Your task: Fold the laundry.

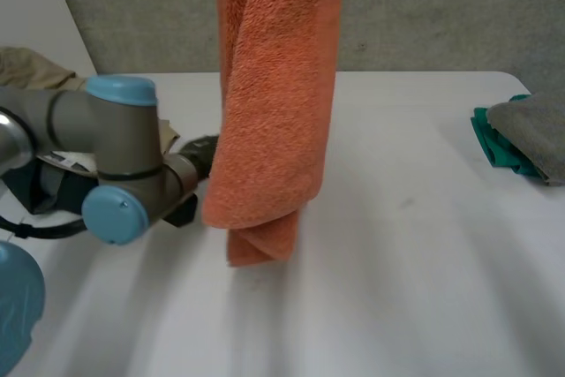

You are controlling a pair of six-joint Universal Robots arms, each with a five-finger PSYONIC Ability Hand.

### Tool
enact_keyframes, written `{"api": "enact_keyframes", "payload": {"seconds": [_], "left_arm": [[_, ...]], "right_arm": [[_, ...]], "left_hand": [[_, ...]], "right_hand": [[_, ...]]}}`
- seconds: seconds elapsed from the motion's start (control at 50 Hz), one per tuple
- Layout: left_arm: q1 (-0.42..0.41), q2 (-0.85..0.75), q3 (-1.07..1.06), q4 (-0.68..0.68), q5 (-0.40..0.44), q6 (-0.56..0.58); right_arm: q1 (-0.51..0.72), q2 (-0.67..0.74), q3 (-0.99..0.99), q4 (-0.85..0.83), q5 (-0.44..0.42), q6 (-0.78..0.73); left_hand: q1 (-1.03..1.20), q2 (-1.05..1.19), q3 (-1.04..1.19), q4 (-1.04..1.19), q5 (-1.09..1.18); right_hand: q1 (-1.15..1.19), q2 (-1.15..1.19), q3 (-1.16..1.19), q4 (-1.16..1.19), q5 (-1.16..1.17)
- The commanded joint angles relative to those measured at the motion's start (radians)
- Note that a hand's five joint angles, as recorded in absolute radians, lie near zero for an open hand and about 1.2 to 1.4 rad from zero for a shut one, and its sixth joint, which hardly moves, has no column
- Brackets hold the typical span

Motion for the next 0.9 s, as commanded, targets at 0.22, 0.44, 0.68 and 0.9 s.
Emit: {"api": "enact_keyframes", "payload": {"seconds": [0.22,0.44,0.68,0.9], "left_arm": [[0.202,0.243,-0.116,0.040,0.004,0.291],[0.430,0.681,-0.262,0.034,0.226,0.345],[0.421,0.545,-0.288,-0.025,0.172,0.513],[0.306,0.124,0.158,-0.075,0.065,0.553]], "right_arm": [[-0.257,-0.034,0.124,0.105,0.050,-0.017],[-0.453,-0.062,0.427,0.142,-0.092,-0.061],[-0.522,0.139,0.536,0.150,-0.106,-0.187],[-0.462,0.456,0.263,0.086,-0.003,-0.186]], "left_hand": [[0.989,1.006,1.007,1.007,0.999],[0.989,1.006,1.007,1.007,0.999],[0.989,1.006,1.007,1.007,0.999],[0.989,1.006,1.007,1.007,0.999]], "right_hand": [[0.315,0.220,0.207,0.201,0.208],[0.315,0.220,0.207,0.201,0.208],[0.315,0.220,0.207,0.201,0.208],[0.315,0.220,0.207,0.201,0.208]]}}
